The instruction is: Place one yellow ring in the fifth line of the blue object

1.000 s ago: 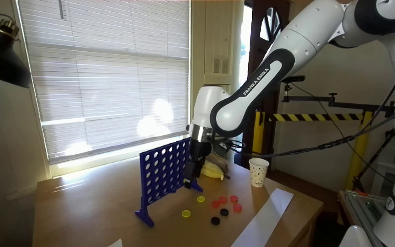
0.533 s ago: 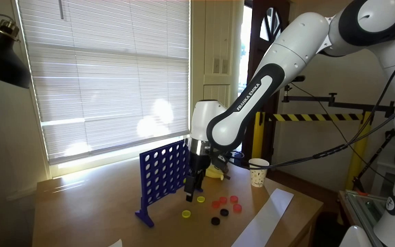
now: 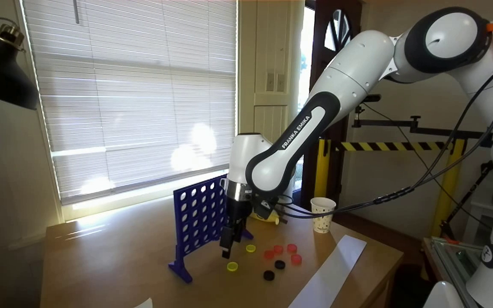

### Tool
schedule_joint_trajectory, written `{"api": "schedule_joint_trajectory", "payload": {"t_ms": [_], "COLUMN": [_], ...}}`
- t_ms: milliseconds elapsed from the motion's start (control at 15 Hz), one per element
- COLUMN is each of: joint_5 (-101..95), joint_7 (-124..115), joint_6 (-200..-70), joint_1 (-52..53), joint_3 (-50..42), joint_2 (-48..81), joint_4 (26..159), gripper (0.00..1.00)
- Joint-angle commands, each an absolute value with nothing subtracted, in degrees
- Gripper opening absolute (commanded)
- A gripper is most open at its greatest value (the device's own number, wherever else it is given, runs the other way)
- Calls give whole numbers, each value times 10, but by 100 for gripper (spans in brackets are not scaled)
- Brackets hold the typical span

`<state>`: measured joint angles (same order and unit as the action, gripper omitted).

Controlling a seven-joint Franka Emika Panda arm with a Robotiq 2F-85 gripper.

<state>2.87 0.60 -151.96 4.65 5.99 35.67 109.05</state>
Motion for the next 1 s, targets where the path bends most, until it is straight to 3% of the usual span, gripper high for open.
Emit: {"api": "schedule_joint_trajectory", "payload": {"t_ms": [0,933], "joint_5": [22,19], "joint_7": [25,21], "joint_6": [-1492,-1450], "joint_1": [50,67], "joint_3": [65,64], "joint_2": [400,430], "joint_4": [1033,982], "gripper": [100,100]}}
